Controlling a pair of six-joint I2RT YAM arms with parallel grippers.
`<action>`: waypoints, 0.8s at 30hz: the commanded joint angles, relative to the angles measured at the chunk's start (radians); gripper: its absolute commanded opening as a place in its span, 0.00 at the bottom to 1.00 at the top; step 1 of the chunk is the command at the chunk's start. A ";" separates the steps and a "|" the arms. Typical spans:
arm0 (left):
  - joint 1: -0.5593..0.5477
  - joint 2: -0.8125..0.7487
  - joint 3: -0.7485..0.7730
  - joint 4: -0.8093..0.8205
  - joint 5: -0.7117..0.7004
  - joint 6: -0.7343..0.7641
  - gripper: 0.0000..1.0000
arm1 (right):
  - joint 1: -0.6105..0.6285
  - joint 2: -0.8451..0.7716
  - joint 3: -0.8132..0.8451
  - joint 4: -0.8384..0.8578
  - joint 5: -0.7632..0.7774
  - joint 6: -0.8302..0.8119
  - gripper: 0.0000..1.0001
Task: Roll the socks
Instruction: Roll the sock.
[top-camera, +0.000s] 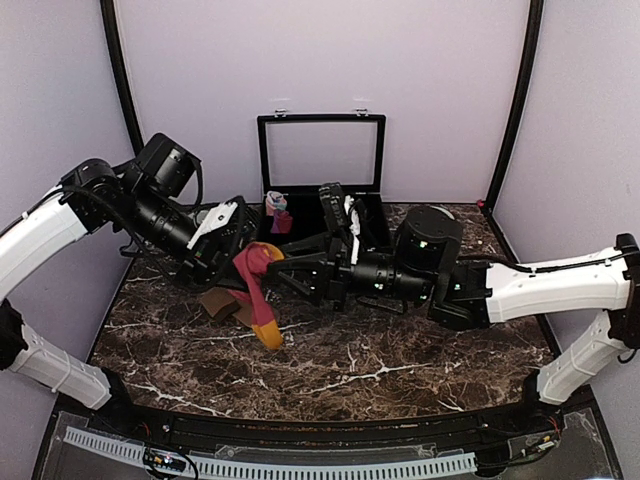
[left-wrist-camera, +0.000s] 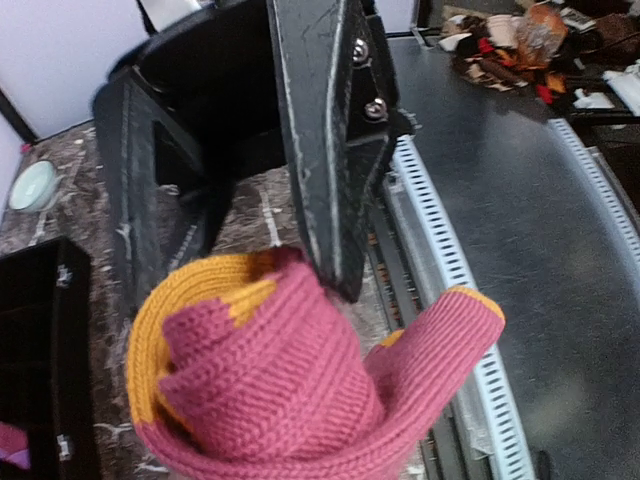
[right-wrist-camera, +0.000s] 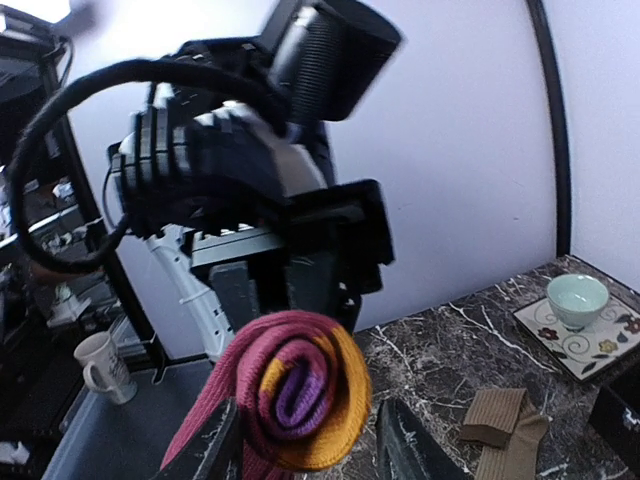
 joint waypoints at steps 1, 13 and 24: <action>0.004 0.057 0.067 -0.238 0.282 0.012 0.00 | -0.005 -0.038 0.042 -0.067 -0.219 -0.213 0.45; 0.004 0.072 0.089 -0.324 0.399 0.053 0.00 | -0.005 0.001 0.181 -0.227 -0.361 -0.317 0.43; 0.004 0.076 0.095 -0.354 0.408 0.072 0.00 | -0.004 0.065 0.313 -0.384 -0.334 -0.399 0.45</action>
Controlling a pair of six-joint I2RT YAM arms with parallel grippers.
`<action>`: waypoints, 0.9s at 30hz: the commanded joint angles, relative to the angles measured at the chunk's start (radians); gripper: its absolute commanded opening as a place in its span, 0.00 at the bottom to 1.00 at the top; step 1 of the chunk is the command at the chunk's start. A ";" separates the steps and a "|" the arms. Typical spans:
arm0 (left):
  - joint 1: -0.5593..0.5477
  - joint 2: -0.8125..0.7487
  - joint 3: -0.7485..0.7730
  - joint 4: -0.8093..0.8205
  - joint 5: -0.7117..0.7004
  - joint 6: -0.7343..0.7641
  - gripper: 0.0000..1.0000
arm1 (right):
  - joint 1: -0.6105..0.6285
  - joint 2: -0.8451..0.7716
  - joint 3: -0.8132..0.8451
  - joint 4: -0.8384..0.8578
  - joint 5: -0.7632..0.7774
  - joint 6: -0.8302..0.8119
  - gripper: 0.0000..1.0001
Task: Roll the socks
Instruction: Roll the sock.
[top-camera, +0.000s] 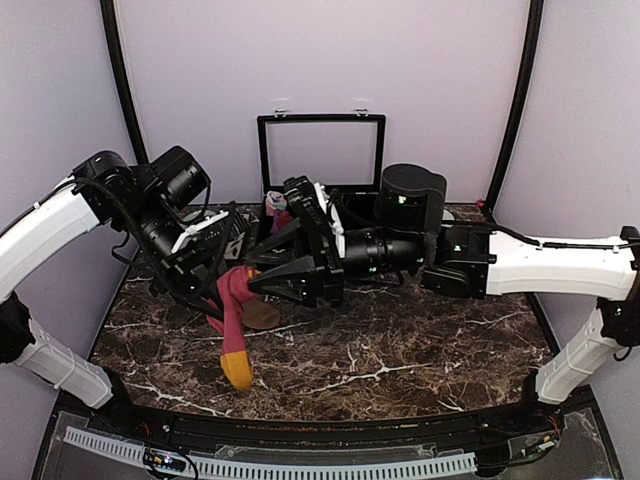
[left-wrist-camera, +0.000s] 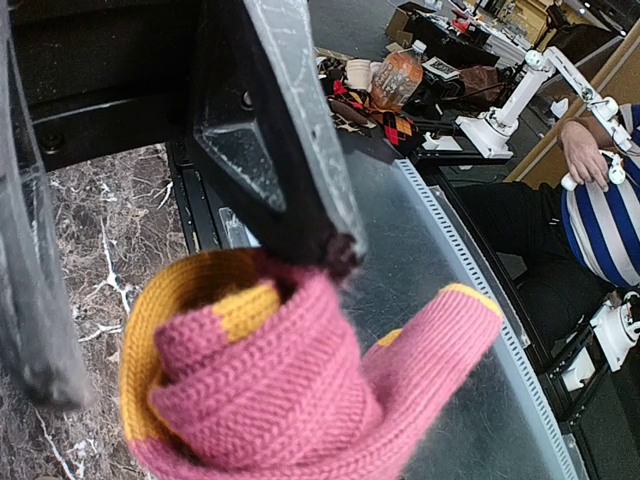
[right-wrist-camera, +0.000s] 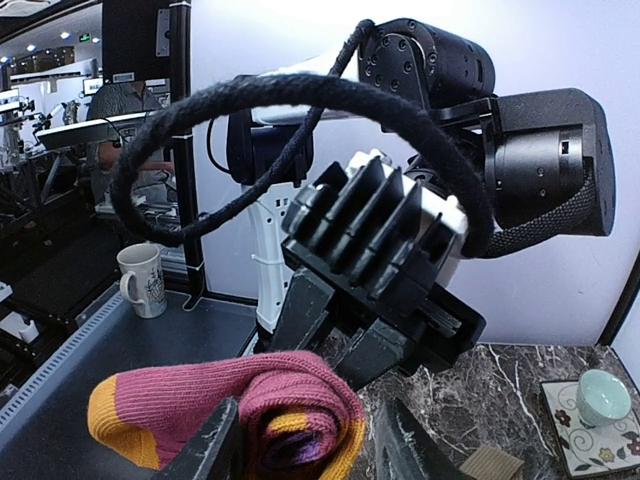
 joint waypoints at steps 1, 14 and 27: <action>0.003 -0.006 0.020 -0.043 0.034 0.024 0.00 | 0.000 0.023 0.045 -0.073 -0.029 -0.045 0.46; 0.004 0.000 0.017 -0.040 0.026 0.025 0.00 | -0.007 0.061 0.131 -0.201 -0.063 -0.116 0.43; 0.004 -0.009 -0.016 0.048 -0.119 -0.024 0.00 | -0.006 0.080 0.130 -0.171 -0.059 -0.036 0.19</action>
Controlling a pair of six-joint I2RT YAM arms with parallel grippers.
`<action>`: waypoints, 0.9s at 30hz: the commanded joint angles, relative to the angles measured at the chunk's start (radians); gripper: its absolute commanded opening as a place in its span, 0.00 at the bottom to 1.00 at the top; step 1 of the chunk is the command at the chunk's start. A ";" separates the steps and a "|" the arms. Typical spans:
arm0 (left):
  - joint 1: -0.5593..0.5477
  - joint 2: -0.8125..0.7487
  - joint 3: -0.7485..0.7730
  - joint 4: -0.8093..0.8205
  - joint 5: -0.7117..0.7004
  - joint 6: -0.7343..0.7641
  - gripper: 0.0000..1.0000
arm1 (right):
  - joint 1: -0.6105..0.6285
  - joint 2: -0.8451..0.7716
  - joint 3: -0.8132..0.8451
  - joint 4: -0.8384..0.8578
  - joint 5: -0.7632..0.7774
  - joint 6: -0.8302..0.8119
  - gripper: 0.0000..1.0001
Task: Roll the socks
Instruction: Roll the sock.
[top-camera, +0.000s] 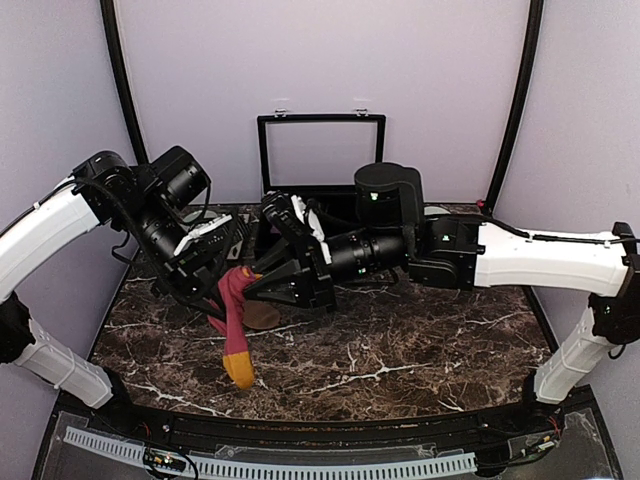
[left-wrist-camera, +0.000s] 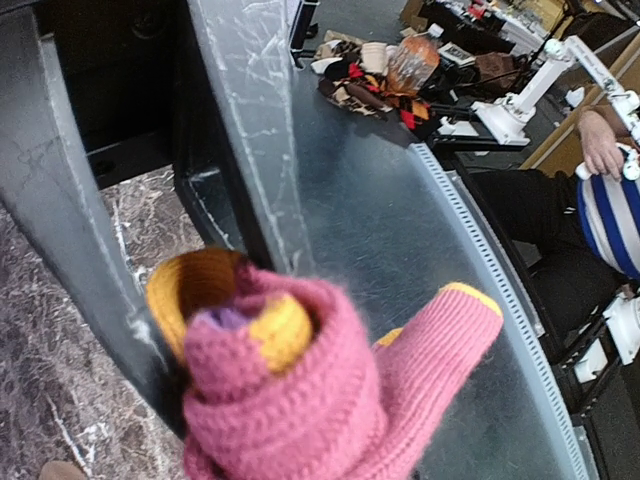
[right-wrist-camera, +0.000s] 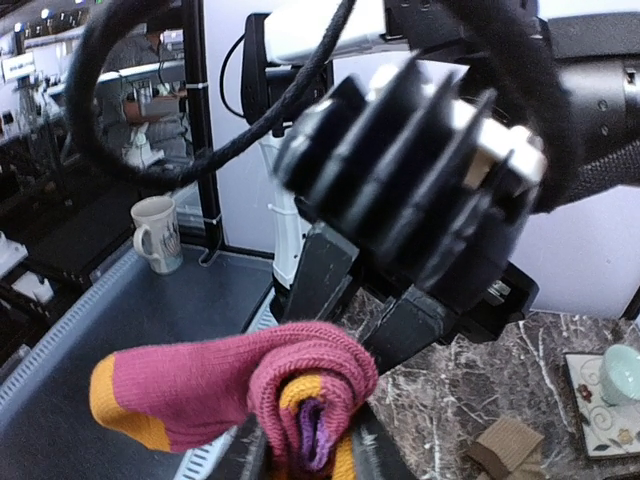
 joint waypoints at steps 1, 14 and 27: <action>0.004 -0.012 -0.019 0.083 -0.104 -0.055 0.00 | -0.005 0.013 0.020 0.041 0.024 0.059 0.11; 0.001 -0.082 -0.090 0.423 -0.600 -0.145 0.19 | 0.046 0.068 -0.077 0.225 0.533 0.345 0.00; -0.001 -0.158 -0.215 0.683 -0.914 -0.115 0.23 | 0.124 0.156 -0.074 0.387 0.785 0.585 0.00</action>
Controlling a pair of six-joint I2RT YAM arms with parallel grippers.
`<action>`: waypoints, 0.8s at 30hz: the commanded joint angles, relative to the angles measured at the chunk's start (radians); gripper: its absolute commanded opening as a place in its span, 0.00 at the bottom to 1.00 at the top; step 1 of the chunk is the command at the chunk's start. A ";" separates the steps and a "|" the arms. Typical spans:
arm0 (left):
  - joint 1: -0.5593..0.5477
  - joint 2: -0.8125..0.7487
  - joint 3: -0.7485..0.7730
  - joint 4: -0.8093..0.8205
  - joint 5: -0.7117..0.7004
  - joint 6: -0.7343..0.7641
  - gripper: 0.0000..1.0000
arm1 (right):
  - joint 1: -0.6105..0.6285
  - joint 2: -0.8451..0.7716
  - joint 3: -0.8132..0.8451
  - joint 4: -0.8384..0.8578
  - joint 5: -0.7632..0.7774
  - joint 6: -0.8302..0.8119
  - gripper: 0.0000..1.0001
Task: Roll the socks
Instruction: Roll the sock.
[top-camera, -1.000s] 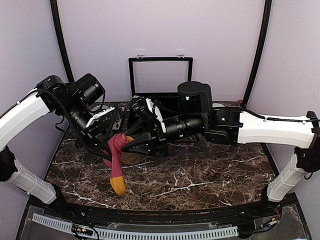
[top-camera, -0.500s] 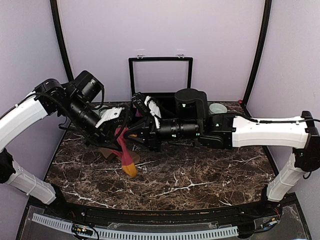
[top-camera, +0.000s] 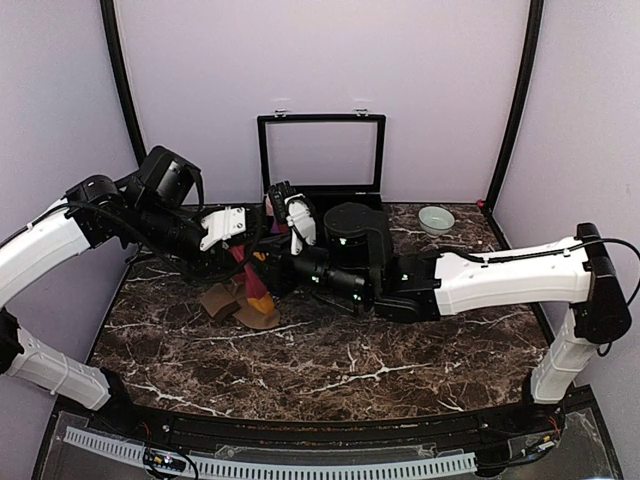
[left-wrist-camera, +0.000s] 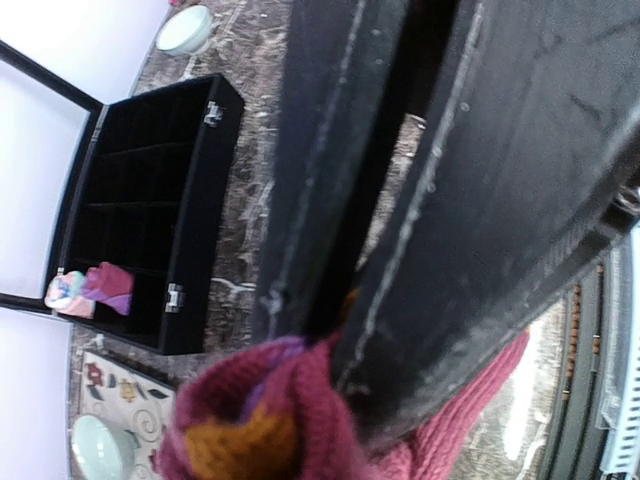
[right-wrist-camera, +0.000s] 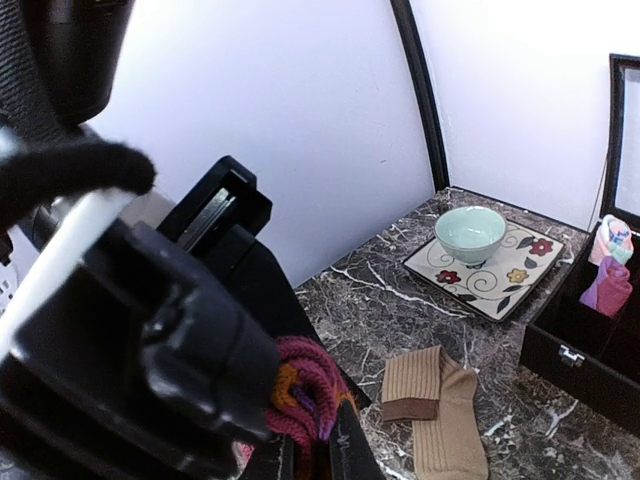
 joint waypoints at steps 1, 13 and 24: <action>-0.011 -0.064 -0.049 0.273 -0.124 0.026 0.23 | 0.057 0.041 -0.002 0.136 0.002 0.140 0.00; -0.010 -0.091 -0.046 0.193 -0.013 -0.021 0.00 | 0.042 -0.084 -0.100 0.169 -0.025 -0.006 0.47; 0.007 -0.034 0.044 0.122 0.073 -0.167 0.00 | 0.082 -0.290 -0.320 0.150 -0.021 -0.188 0.68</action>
